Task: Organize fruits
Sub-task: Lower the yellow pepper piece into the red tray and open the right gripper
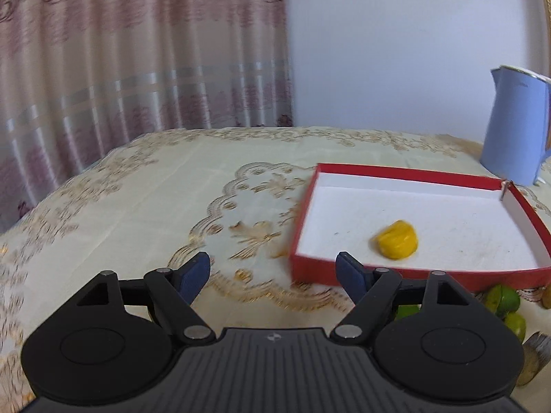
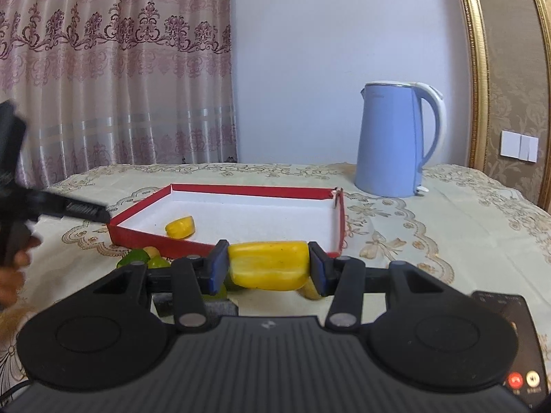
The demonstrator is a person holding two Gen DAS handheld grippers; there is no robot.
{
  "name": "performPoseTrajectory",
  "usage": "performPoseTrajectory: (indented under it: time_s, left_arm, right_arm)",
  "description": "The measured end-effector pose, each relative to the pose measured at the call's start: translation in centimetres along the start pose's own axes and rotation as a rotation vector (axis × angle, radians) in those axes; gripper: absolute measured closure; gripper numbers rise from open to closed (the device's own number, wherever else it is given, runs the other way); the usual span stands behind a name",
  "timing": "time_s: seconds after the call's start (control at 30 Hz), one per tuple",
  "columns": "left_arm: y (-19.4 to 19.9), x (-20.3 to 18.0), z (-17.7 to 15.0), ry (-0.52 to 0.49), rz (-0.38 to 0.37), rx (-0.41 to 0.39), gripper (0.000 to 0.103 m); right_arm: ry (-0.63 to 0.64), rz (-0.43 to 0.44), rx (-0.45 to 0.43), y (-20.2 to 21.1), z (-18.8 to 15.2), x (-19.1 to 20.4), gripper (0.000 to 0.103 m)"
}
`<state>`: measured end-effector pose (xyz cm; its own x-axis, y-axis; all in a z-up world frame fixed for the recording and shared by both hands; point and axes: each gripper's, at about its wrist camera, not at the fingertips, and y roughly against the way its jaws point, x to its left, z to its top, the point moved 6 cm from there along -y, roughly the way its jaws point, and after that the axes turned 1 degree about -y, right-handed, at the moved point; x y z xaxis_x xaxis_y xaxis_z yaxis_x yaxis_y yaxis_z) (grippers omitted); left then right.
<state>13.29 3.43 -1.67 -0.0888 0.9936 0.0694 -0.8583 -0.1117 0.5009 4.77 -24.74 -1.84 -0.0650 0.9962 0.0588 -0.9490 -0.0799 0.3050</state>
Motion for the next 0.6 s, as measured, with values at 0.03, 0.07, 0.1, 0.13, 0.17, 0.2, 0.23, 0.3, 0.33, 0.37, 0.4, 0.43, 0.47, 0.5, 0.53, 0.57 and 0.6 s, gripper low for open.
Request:
performPoseTrajectory:
  time_s: [0.03, 0.07, 0.1, 0.13, 0.17, 0.2, 0.23, 0.3, 0.33, 0.37, 0.4, 0.43, 0.47, 0.5, 0.53, 0.57, 0.6]
  left_arm:
    - [0.0, 0.1, -0.2, 0.003, -0.002, -0.003, 0.023]
    - [-0.1, 0.2, -0.5, 0.006, -0.009, -0.006, 0.023]
    - [-0.3, 0.3, -0.8, 0.013, -0.014, -0.007, 0.023]
    - [-0.4, 0.5, -0.9, 0.017, -0.016, -0.001, 0.023]
    - [-0.6, 0.5, -1.1, 0.022, -0.026, 0.003, 0.023]
    - [-0.8, 0.5, -1.3, 0.024, -0.038, 0.007, 0.023]
    - [-0.8, 0.5, -1.6, 0.027, -0.042, 0.011, 0.023]
    - [-0.9, 0.1, -1.7, 0.013, -0.046, 0.003, 0.023]
    - [-0.9, 0.0, -1.8, 0.006, -0.038, -0.004, 0.023]
    - [-0.8, 0.0, -1.8, 0.001, -0.026, -0.014, 0.023]
    - [-0.7, -0.1, -1.9, -0.009, -0.019, -0.029, 0.023]
    - [-0.7, -0.2, -1.9, -0.017, -0.019, -0.035, 0.022]
    - [-0.7, -0.3, -1.9, -0.023, -0.016, -0.038, 0.021]
    - [-0.7, -0.3, -1.9, -0.024, -0.014, -0.04, 0.021]
    - [-0.7, -0.3, -1.9, -0.023, -0.015, -0.039, 0.021]
    - [-0.8, -0.3, -1.9, -0.021, -0.018, -0.036, 0.02]
    - [-0.9, -0.2, -2.0, -0.015, -0.02, -0.031, 0.019]
  right_arm:
    - [-0.002, 0.004, 0.001, -0.3, 0.2, 0.0, 0.057]
    - [-0.006, 0.008, 0.001, -0.6, 0.4, -0.1, 0.057]
    - [-0.01, 0.012, 0.003, -1.0, 0.6, -0.2, 0.057]
    - [-0.013, 0.016, 0.006, -1.3, 0.8, -0.2, 0.057]
    - [-0.016, 0.019, 0.006, -1.7, 1.1, -0.3, 0.057]
    - [-0.019, 0.02, 0.007, -2.1, 1.3, -0.4, 0.057]
    - [-0.021, 0.02, 0.008, -2.6, 1.6, -0.5, 0.057]
    - [-0.022, 0.017, 0.005, -3.3, 2.1, -0.6, 0.057]
    - [-0.023, 0.017, 0.003, -3.5, 2.4, -0.6, 0.057]
    - [-0.022, 0.018, 0.002, -3.8, 2.6, -0.6, 0.057]
    - [-0.018, 0.02, 0.0, -4.1, 2.9, -0.5, 0.057]
    - [-0.013, 0.019, -0.001, -4.3, 3.1, -0.5, 0.057]
    - [-0.006, 0.019, -0.001, -4.6, 3.4, -0.4, 0.057]
    - [-0.002, 0.02, -0.001, -4.9, 3.6, -0.3, 0.057]
    - [0.001, 0.021, -0.001, -5.2, 3.8, -0.3, 0.057]
    - [0.004, 0.022, 0.0, -5.5, 4.0, -0.3, 0.057]
    - [0.008, 0.023, 0.004, -6.0, 4.1, -0.3, 0.057]
